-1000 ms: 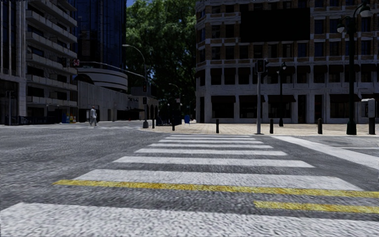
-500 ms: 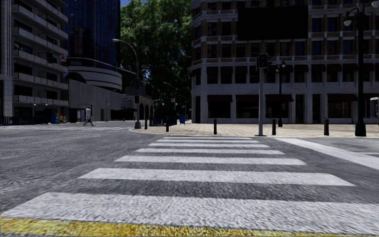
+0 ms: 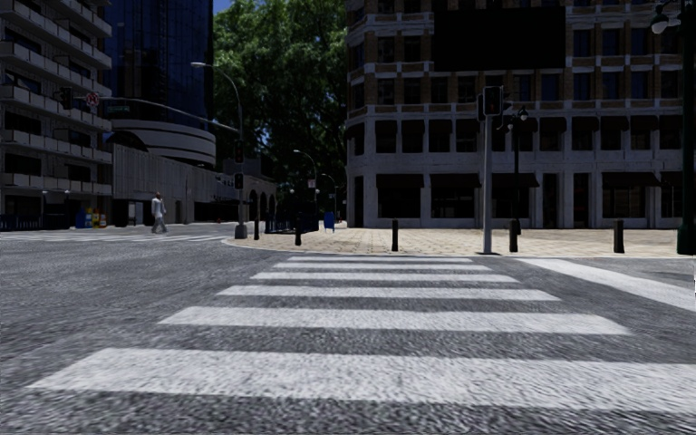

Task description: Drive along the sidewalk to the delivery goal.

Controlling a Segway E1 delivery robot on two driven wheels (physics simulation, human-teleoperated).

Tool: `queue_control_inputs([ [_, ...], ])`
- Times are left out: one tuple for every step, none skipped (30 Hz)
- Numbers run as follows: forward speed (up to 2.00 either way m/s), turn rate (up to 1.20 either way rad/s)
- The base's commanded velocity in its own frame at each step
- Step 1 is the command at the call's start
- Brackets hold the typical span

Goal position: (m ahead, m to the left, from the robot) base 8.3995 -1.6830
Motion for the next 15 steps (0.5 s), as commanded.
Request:
queue_control_inputs([
  [1.63, -0.58],
  [1.60, -0.59],
  [1.60, -0.59],
  [1.59, -0.59],
  [1.59, -0.59],
  [1.59, -0.59],
  [1.59, -0.59],
  [1.59, -0.55],
  [1.59, -0.34],
  [1.59, -0.34],
  [1.59, -0.20],
  [1.59, -0.16],
  [1.59, -0.12],
  [1.59, -0.12],
  [1.59, -0.11],
])
